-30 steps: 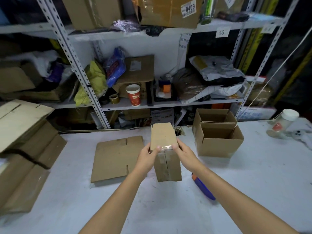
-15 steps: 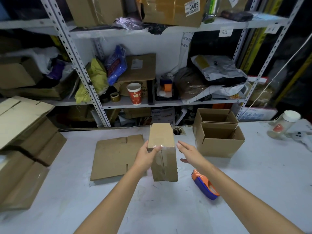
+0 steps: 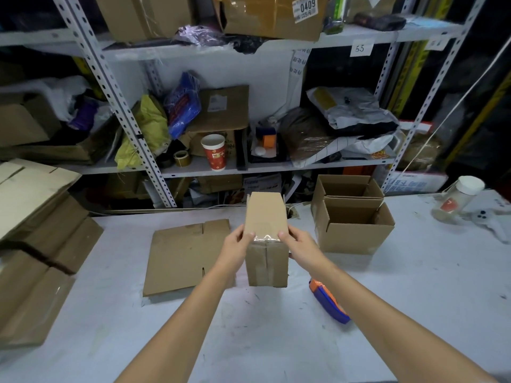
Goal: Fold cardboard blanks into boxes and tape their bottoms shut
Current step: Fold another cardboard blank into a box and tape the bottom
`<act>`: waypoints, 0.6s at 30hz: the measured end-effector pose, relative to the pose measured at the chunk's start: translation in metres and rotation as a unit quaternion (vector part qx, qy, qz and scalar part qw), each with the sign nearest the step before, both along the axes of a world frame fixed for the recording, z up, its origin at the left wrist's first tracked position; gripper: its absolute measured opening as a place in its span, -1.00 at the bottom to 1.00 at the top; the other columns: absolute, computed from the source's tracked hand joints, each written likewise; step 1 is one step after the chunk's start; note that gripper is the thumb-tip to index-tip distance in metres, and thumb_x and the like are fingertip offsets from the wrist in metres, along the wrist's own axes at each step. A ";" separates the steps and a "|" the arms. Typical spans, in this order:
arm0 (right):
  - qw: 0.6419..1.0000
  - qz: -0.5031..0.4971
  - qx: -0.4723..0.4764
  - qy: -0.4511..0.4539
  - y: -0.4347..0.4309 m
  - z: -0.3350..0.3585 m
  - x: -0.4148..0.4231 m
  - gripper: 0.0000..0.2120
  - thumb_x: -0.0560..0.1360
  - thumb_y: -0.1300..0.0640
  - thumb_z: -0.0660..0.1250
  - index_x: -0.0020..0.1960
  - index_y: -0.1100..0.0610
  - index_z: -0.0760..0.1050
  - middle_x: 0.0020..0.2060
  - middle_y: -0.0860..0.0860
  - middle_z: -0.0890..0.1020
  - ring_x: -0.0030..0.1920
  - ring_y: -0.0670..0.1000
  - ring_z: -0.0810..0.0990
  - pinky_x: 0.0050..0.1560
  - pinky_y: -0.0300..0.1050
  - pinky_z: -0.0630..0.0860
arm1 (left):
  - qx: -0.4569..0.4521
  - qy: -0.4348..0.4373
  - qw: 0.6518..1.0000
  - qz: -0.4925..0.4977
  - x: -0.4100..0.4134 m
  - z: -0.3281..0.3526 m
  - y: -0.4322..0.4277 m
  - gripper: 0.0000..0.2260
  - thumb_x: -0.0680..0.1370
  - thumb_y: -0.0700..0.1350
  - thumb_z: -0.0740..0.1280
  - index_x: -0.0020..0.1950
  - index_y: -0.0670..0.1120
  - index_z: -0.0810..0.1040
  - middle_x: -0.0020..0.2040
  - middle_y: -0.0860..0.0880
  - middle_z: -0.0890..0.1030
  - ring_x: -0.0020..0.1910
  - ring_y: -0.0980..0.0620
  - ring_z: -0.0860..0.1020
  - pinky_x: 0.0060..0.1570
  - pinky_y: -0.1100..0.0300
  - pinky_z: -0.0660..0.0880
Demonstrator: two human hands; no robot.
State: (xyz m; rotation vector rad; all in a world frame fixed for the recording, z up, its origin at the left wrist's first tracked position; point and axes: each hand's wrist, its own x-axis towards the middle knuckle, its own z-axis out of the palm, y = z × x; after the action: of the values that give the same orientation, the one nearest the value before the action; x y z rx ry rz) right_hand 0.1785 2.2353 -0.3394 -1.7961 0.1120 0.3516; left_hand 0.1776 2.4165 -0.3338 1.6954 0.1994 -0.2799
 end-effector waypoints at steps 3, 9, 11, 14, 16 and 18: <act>0.999 -0.008 -0.025 -0.028 0.012 -0.001 -0.004 -0.58 0.66 -0.02 0.20 0.50 -0.01 0.35 0.31 -0.09 0.55 0.29 -0.03 0.49 0.33 -0.03 0.46 | 0.028 -0.022 0.999 0.014 0.002 -0.006 -0.001 -0.70 0.63 -0.03 0.30 0.37 0.08 0.48 0.22 0.05 0.63 0.16 0.10 0.57 0.03 0.21 0.48; 0.999 0.038 0.009 0.020 0.006 -0.001 -0.001 -0.59 0.65 -0.10 0.21 0.46 -0.05 0.39 0.25 -0.18 0.57 0.29 -0.07 0.52 0.29 -0.05 0.50 | 0.042 -0.011 0.999 0.017 0.002 -0.009 0.001 -0.63 0.54 -0.02 0.44 0.34 0.05 0.50 0.18 0.06 0.65 0.12 0.09 0.61 0.04 0.17 0.52; 0.997 0.072 0.014 0.018 0.003 0.004 -0.003 -0.54 0.64 -0.11 0.23 0.51 -0.04 0.33 0.31 -0.20 0.52 0.31 -0.12 0.48 0.20 -0.20 0.44 | 0.040 0.008 0.998 0.037 0.004 -0.008 0.001 -0.68 0.57 -0.08 0.40 0.31 0.03 0.51 0.16 0.04 0.65 0.09 0.08 0.60 0.04 0.13 0.51; 0.949 0.144 -0.253 -0.122 -0.006 0.007 -0.005 -0.33 0.57 -0.19 0.30 0.59 -0.04 0.15 0.53 -0.14 0.22 0.50 -0.07 0.22 0.44 -0.10 0.27 | 0.043 0.029 0.998 0.033 0.007 -0.003 -0.002 -0.67 0.58 -0.09 0.39 0.35 -0.03 0.51 0.13 0.04 0.64 0.06 0.07 0.59 -0.05 0.17 0.49; 0.861 0.220 -0.402 -0.223 -0.009 0.004 -0.005 -0.22 0.55 -0.22 0.30 0.62 0.01 0.05 0.61 -0.05 0.03 0.60 0.00 -0.01 0.54 -0.06 0.08 | 0.041 0.035 0.999 0.002 0.007 0.003 -0.006 -0.67 0.58 -0.08 0.40 0.34 -0.03 0.52 0.11 0.06 0.64 0.00 0.13 0.59 -0.15 0.25 0.47; 0.840 0.241 -0.422 -0.241 -0.011 -0.006 -0.005 -0.19 0.56 -0.21 0.29 0.64 0.02 -0.01 0.62 -0.04 0.01 0.61 -0.02 -0.08 0.55 -0.11 0.02 | 0.043 0.035 0.998 -0.031 0.004 0.006 -0.007 -0.64 0.56 -0.05 0.43 0.34 0.01 0.48 0.18 0.09 0.61 0.04 0.18 0.57 -0.11 0.31 0.46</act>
State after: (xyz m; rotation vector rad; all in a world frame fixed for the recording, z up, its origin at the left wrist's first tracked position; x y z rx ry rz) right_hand 0.1738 2.2247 -0.3456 -2.7410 -0.6564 0.1908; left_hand 0.1821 2.4092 -0.3275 1.7811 0.2132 -0.3813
